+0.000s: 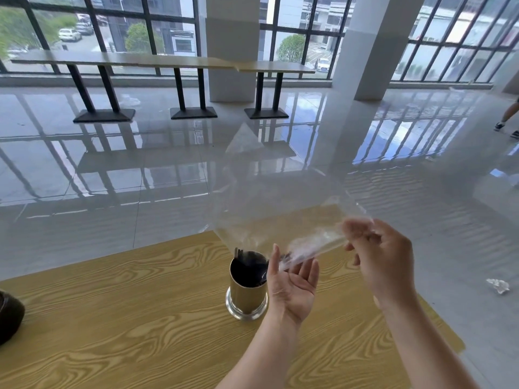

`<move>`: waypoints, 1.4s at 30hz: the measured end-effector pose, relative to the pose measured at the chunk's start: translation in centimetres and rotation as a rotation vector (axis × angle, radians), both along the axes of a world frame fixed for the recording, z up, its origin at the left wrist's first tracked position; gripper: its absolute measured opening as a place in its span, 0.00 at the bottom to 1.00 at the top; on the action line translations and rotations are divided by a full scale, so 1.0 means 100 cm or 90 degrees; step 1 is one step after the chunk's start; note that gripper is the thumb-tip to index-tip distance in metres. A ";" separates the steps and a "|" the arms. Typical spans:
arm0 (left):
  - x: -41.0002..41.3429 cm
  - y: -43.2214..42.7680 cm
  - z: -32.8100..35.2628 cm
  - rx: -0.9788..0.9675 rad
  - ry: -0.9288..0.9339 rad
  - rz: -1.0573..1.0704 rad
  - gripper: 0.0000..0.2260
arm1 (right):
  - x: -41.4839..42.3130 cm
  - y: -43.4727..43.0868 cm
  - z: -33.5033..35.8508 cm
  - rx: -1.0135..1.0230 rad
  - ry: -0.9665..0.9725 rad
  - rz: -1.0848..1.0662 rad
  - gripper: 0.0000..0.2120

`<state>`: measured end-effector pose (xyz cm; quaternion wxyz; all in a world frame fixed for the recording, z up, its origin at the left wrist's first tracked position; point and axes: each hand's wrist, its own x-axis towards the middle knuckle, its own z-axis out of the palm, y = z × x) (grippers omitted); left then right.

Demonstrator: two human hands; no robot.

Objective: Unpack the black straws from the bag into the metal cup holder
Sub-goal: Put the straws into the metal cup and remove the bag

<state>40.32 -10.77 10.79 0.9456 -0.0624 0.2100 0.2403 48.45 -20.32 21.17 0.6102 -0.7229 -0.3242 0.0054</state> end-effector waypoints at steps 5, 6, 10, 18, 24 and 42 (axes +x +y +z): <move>-0.005 -0.001 -0.006 -0.036 0.002 0.029 0.36 | 0.006 0.012 0.029 0.071 0.015 0.042 0.07; -0.005 0.000 -0.006 -0.040 0.003 0.030 0.36 | 0.007 0.014 0.032 0.097 0.020 0.035 0.06; -0.006 0.001 -0.006 -0.048 0.007 0.029 0.34 | 0.007 0.016 0.045 0.124 0.046 0.035 0.07; -0.005 0.005 -0.005 -0.014 0.066 -0.003 0.19 | 0.005 0.013 0.043 0.125 0.037 0.011 0.05; -0.004 0.006 -0.001 0.001 0.063 -0.022 0.09 | 0.007 0.008 0.053 0.148 0.011 -0.016 0.05; -0.012 0.037 0.027 0.133 0.088 0.056 0.14 | 0.021 -0.005 0.059 0.138 -0.114 -0.100 0.04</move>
